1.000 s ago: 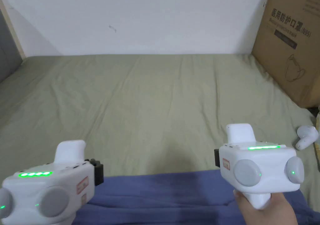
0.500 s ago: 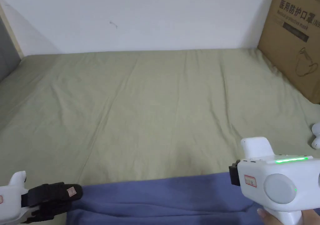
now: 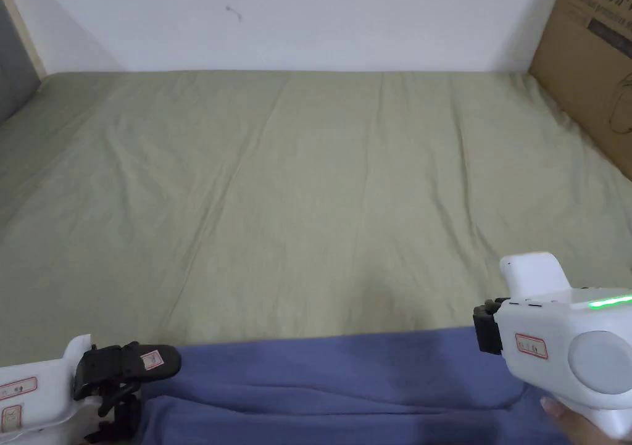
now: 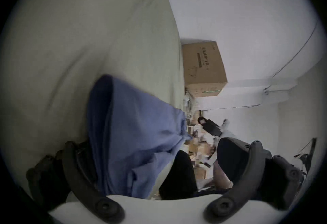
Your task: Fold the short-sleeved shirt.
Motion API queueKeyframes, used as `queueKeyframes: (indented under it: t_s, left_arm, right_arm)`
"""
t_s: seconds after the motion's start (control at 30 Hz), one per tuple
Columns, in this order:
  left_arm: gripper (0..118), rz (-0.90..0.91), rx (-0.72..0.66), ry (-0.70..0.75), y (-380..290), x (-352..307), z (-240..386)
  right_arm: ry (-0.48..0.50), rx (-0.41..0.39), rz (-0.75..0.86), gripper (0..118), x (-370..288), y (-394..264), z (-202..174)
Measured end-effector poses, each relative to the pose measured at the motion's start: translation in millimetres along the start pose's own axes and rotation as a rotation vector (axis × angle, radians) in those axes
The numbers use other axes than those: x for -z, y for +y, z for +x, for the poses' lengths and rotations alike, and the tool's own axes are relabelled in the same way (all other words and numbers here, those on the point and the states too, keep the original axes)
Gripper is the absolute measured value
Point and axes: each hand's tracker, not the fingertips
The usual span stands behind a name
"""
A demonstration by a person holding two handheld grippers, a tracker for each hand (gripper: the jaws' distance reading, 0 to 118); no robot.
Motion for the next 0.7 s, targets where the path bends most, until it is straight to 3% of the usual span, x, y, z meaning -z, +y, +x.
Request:
queueKeyframes:
  t_s: [0.03,0.07,0.17,0.2,0.23,0.27,0.53,0.7]
  left_arm:
    - [86,0.009,0.016,0.013,-0.2,0.6,-0.7]
    - [42,0.016,0.017,0.016,0.2,2.8,-3.0]
    - [9,-0.026,-0.089,0.230,4.2,16.1,-22.8]
    - [8,-0.007,-0.130,0.164,2.4,15.3,-26.2]
    - [8,0.021,-0.097,0.088,2.4,14.0,-19.4]
    - [8,0.015,-0.043,0.100,3.5,18.0,-10.3]
    - [7,0.127,0.184,0.491,-7.4,-13.4,54.8]
    - [7,0.142,0.588,1.044,-23.9,-27.3,115.1]
  right_arm:
    - [-0.003,-0.010,0.003,1,-0.7,0.7,0.5]
    - [-0.004,-0.016,0.005,1,-2.0,1.3,0.6]
    - [0.003,-0.015,0.003,1,-3.6,2.8,2.2]
    - [0.004,-0.013,0.000,1,-3.6,2.7,2.2]
    - [0.005,-0.012,-0.002,1,-3.5,2.6,2.2]
    - [0.006,-0.011,-0.005,1,-3.4,2.4,2.0]
    - [0.027,-0.020,-0.010,1,-6.7,0.5,0.7]
    - [0.053,-0.006,0.015,1,-14.8,0.9,2.2]
